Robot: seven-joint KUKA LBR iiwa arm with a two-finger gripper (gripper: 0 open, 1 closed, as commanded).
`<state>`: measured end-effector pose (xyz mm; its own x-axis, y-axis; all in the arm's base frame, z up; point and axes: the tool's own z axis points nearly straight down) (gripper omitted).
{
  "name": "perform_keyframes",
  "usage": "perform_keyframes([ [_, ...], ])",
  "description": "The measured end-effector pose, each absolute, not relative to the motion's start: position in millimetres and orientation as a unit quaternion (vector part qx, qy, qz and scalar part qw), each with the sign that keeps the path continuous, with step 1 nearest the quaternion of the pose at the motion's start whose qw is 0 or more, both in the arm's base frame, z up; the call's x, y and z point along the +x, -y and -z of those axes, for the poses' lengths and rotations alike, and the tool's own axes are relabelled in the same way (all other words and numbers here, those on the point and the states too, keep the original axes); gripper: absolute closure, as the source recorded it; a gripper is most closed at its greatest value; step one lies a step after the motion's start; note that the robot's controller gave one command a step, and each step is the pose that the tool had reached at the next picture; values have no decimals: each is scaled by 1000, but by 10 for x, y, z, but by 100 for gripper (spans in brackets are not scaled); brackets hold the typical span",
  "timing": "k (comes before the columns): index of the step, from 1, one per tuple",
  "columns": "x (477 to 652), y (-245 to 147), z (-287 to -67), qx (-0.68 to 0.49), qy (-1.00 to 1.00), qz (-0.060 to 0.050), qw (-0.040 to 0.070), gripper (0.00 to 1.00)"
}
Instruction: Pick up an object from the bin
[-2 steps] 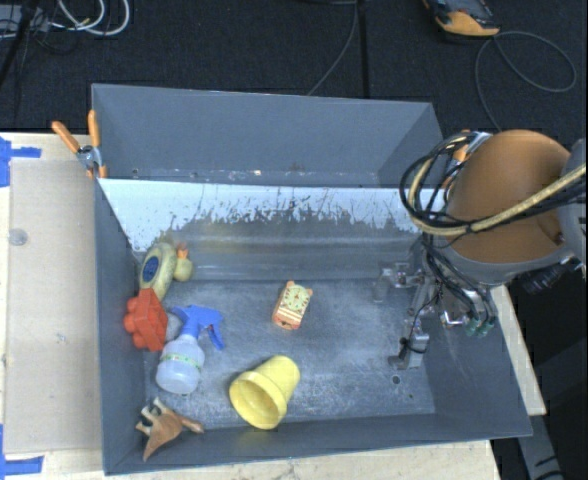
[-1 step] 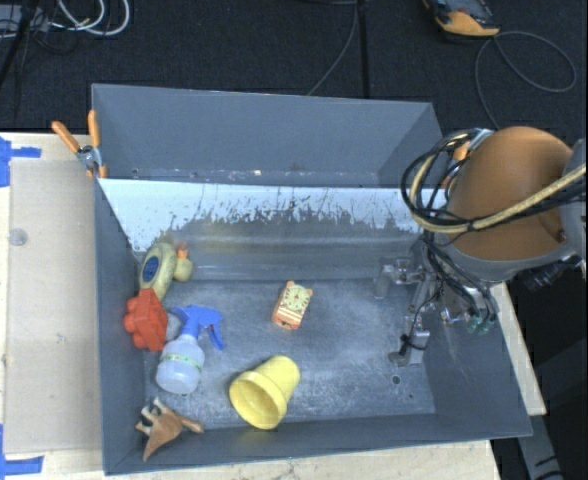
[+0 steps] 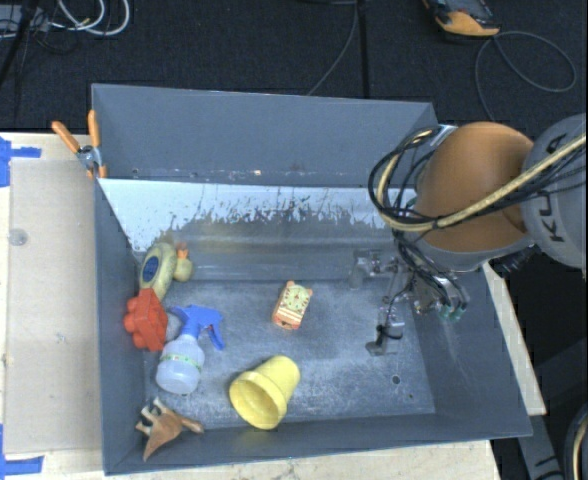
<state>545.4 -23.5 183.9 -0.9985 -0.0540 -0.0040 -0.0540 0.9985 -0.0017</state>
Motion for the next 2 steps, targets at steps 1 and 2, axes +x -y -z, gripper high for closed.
perform_keyframes([
  [1,5348,-329,-1497,-72,-997,0,-2,0],
  [2,5555,-479,-1314,-70,-998,-3,0,0],
])
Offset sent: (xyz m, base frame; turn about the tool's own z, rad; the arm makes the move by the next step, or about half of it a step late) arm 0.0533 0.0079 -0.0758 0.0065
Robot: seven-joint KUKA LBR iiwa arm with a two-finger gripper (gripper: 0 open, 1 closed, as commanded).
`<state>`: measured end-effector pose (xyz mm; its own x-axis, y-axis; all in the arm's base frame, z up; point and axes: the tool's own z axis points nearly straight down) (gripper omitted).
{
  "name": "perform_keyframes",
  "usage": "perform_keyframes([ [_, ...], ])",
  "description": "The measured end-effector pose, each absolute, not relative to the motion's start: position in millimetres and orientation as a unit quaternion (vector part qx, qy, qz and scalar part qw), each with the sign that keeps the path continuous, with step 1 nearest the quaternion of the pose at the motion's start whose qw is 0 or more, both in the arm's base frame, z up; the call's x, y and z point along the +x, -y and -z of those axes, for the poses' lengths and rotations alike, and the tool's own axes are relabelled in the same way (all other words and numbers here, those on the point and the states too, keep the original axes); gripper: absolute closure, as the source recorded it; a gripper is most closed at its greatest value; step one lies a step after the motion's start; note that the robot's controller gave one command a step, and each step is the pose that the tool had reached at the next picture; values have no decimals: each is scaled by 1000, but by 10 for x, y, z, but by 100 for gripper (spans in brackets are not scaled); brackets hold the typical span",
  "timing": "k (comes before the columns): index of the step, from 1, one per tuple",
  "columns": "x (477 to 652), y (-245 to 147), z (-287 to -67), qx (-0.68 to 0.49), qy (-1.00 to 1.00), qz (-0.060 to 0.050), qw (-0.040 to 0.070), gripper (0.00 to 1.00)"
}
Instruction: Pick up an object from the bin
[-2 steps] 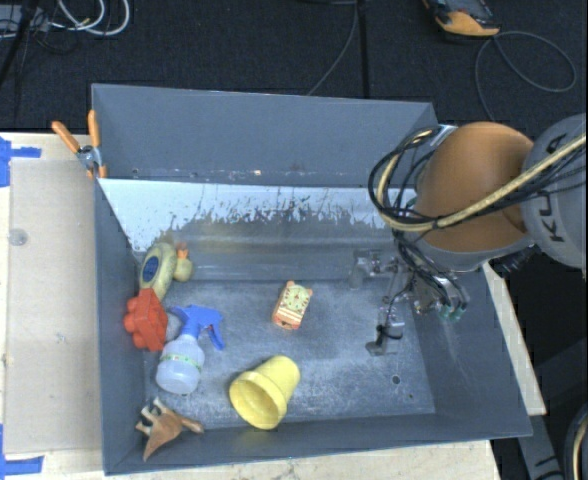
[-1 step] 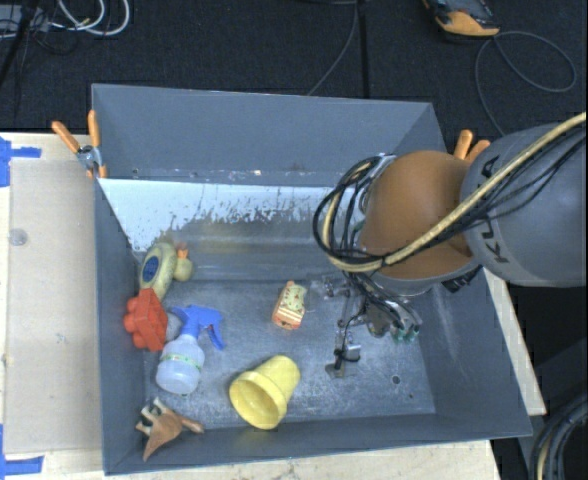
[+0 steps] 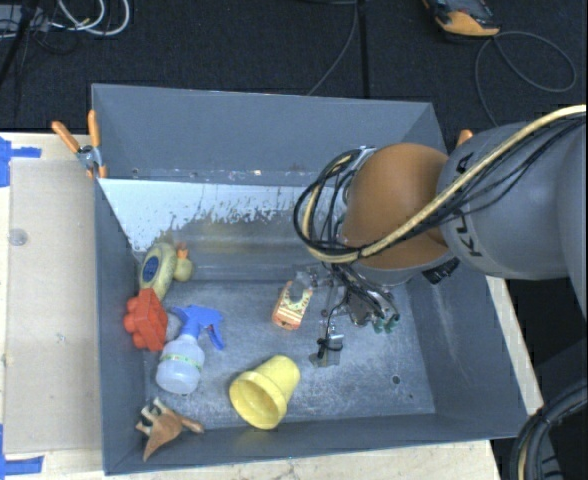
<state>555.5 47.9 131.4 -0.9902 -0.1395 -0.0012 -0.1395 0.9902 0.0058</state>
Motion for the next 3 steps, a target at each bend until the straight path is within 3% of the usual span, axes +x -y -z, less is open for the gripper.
perform_keyframes([
  [1,5468,-509,-1033,-109,-994,1,-1,0],
  [2,5450,-896,-693,-251,-968,-3,0,100],
  [3,5451,-895,-693,-251,-968,-3,0,0],
])
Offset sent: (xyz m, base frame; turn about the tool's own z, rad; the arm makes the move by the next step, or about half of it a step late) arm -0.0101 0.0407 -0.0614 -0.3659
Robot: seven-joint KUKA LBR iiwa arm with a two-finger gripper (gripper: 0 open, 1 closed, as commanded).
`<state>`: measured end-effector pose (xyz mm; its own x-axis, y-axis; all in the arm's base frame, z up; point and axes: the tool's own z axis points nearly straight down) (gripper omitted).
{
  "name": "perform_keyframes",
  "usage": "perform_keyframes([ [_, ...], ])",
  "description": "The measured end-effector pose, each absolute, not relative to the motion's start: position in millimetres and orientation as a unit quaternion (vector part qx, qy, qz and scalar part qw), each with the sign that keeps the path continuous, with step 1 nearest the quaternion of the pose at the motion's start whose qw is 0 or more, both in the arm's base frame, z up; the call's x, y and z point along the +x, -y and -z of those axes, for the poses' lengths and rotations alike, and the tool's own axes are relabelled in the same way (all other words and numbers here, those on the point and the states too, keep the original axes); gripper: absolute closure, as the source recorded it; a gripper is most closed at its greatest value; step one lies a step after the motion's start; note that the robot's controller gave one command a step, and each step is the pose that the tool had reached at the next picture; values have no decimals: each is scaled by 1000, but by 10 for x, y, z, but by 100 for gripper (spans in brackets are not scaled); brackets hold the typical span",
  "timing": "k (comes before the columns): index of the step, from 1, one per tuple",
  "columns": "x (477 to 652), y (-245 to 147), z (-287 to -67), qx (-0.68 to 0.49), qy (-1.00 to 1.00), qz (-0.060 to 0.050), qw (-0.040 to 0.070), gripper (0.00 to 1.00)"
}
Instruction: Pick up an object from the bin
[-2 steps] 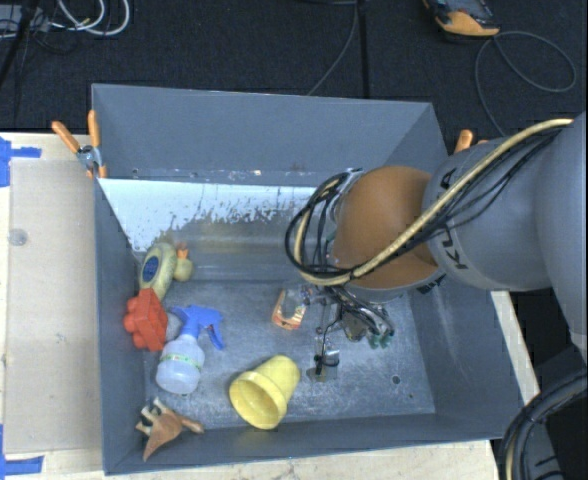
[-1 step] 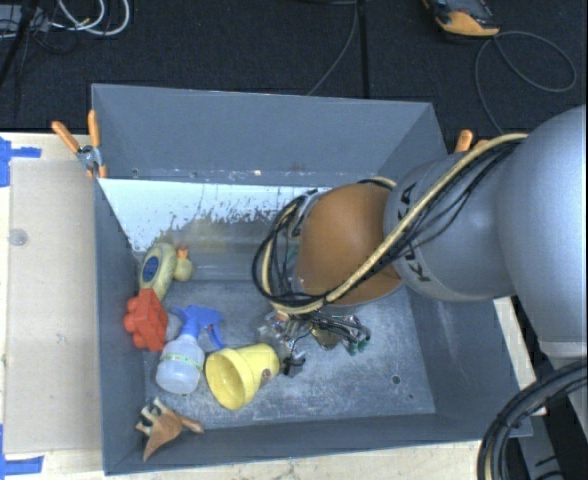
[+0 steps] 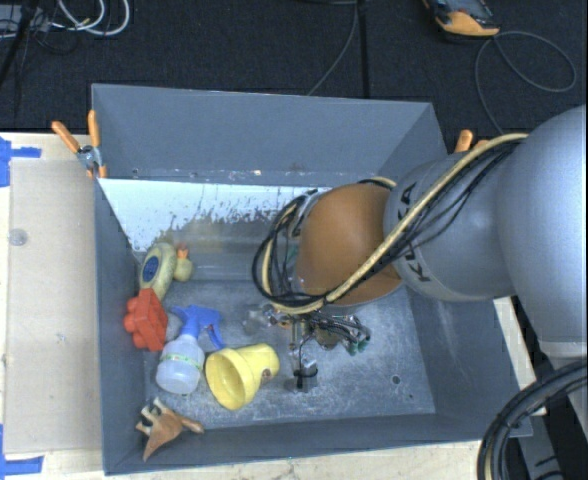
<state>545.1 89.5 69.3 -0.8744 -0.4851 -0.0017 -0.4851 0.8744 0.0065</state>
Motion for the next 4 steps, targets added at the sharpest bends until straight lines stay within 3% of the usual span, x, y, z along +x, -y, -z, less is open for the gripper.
perform_keyframes([
  [1,5450,-895,-693,-251,-968,-3,0,0],
  [2,5270,-1321,-689,-307,-952,-4,-1,100],
  [3,5270,-1321,-690,-307,-952,-4,-1,100],
  [4,5266,-1430,-1406,-320,-947,-4,-1,100],
])
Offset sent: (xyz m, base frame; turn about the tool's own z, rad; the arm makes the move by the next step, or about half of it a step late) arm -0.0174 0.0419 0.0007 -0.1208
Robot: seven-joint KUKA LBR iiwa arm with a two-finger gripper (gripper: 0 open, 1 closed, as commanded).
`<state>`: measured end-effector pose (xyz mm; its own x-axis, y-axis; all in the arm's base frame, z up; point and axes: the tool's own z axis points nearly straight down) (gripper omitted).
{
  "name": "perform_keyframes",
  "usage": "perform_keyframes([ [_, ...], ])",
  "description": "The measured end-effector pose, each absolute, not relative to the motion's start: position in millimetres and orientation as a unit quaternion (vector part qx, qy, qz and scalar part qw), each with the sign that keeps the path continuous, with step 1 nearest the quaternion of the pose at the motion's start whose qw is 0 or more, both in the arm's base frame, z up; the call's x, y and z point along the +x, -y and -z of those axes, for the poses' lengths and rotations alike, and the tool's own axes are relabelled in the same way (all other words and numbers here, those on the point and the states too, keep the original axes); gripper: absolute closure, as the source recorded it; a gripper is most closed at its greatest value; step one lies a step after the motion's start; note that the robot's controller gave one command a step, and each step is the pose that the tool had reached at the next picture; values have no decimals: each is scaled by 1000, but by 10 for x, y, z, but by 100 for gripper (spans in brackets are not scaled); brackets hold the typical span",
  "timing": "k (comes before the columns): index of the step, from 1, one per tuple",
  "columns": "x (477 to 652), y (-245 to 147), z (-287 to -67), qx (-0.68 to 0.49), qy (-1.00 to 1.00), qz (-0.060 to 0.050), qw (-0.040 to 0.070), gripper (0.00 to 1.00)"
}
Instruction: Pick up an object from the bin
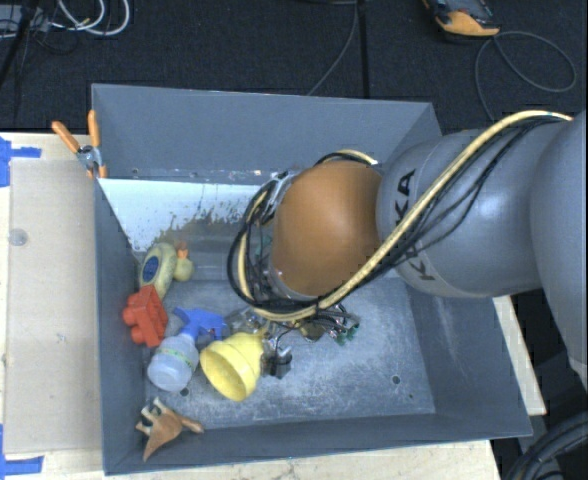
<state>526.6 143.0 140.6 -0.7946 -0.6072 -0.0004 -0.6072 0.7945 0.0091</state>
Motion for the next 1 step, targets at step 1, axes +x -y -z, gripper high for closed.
perform_keyframes([
  [1,5267,-1430,-1406,320,947,4,1,100],
])
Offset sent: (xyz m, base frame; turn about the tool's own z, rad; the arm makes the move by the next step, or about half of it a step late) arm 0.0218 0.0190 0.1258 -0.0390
